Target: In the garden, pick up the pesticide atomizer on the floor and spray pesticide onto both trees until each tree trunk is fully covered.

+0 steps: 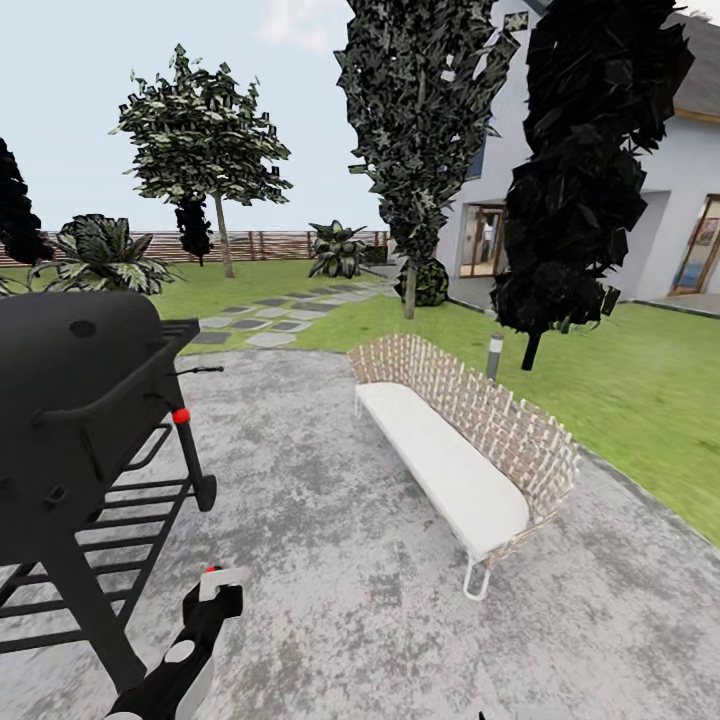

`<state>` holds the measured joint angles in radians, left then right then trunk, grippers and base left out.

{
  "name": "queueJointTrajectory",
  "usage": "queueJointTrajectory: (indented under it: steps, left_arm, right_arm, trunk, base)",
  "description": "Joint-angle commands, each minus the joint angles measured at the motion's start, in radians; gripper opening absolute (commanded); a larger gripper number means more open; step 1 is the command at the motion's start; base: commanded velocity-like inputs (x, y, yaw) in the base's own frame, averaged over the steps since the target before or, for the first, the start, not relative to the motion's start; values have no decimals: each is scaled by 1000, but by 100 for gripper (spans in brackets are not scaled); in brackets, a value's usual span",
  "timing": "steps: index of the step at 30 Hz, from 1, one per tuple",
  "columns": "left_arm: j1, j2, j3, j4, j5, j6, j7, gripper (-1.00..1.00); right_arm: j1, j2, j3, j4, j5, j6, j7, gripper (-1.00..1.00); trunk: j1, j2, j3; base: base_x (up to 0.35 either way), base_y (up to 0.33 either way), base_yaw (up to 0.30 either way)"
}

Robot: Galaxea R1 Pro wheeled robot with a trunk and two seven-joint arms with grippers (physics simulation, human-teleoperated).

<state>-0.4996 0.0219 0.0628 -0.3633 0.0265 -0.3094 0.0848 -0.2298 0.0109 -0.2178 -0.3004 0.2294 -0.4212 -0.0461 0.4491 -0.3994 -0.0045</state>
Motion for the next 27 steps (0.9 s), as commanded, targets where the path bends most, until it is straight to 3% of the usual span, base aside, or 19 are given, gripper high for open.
queueJointTrajectory:
  steps: [1, 12, 27]
  left_arm:
    - [-1, -1, 0, 1, 3, -4, 1, -100]
    - [-1, -28, 0, 4, 0, -2, 1, -100]
    - [-1, -33, 0, 4, 0, -2, 1, -100]
  right_arm:
    - [0, 0, -5, 9, 11, -3, -5, 100]
    - [1, -4, -4, 59, 13, -3, -6, 100]
    - [1, -5, -3, 63, 14, -2, -6, 100]
  trunk:
    - [1, -1, 0]
    - [1, -1, 0]
    - [1, -1, 0]
  base:
    - [350, 116, 26]
    - [350, 38, 156]
    - [350, -78, 15]
